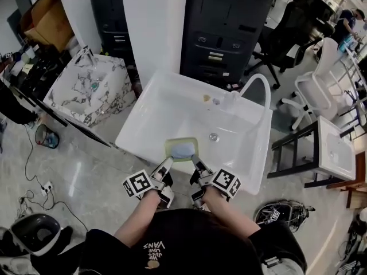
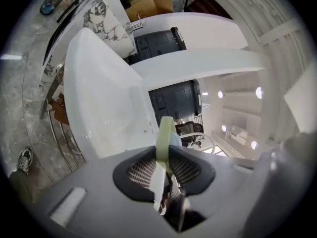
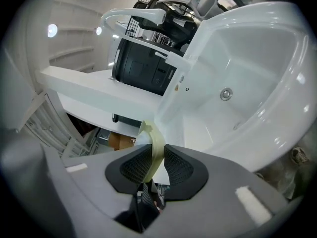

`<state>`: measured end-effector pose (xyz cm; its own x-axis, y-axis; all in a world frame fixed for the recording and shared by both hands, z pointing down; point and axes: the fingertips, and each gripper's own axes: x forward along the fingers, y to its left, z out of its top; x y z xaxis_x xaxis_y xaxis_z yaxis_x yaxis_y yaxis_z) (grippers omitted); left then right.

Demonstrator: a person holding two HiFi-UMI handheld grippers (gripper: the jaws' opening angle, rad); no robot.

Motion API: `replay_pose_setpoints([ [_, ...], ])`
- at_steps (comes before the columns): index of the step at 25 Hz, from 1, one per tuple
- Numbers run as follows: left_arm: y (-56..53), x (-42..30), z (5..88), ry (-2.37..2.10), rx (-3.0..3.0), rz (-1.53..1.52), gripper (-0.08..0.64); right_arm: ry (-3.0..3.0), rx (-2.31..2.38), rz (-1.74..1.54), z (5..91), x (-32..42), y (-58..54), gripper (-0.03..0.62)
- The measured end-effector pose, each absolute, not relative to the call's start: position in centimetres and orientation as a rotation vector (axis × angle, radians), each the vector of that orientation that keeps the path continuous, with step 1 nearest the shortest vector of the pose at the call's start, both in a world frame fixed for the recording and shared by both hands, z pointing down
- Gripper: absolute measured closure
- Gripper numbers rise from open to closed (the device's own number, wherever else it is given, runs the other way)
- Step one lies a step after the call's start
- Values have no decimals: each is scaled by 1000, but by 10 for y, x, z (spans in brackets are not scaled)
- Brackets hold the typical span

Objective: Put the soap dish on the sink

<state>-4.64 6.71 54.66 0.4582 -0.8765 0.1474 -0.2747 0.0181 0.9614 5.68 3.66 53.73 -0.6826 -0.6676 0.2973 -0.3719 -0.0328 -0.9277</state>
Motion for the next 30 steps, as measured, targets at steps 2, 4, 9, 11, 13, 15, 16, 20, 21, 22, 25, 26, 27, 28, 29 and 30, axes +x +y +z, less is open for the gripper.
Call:
replay_pose_setpoints([
  [2, 61, -59, 546, -1025, 1540, -614, 430, 1972, -1132, -1765, 537, 46, 33, 518],
  [4, 55, -70, 545, -999, 1553, -591, 430, 1941, -1156, -1748, 536, 35, 30, 518],
  [9, 40, -90, 542, -935, 1593, -535, 430, 1881, -1207, -1702, 533, 17, 24, 518],
  [11, 36, -95, 543, -917, 1603, -516, 430, 1860, -1227, -1691, 534, 13, 23, 518],
  [13, 33, -96, 545, -898, 1606, -502, 430, 1843, -1247, -1685, 535, 12, 22, 518],
  [15, 30, -96, 547, -888, 1604, -493, 430, 1837, -1264, -1681, 536, 12, 19, 518],
  [16, 28, -96, 548, -885, 1603, -489, 430, 1836, -1270, -1679, 537, 12, 18, 518],
  [20, 13, -93, 552, -868, 1606, -480, 430, 1823, -1283, -1677, 539, 15, 5, 518],
  [21, 8, -92, 553, -866, 1606, -477, 430, 1820, -1284, -1678, 541, 16, 1, 518],
  [22, 3, -91, 554, -867, 1605, -476, 430, 1818, -1285, -1680, 542, 16, -4, 518],
  [25, -11, -91, 555, -874, 1597, -477, 430, 1825, -1281, -1689, 544, 16, -20, 518],
  [26, -16, -91, 556, -876, 1595, -478, 430, 1829, -1279, -1692, 544, 16, -25, 518],
  [27, -21, -91, 557, -877, 1593, -478, 430, 1831, -1277, -1695, 544, 16, -31, 518],
  [28, -27, -92, 557, -878, 1592, -477, 430, 1832, -1277, -1698, 545, 15, -36, 518],
  [29, -32, -91, 558, -879, 1593, -476, 430, 1830, -1277, -1701, 546, 16, -42, 518],
  [30, -38, -91, 558, -880, 1595, -474, 430, 1829, -1277, -1703, 546, 16, -47, 518],
])
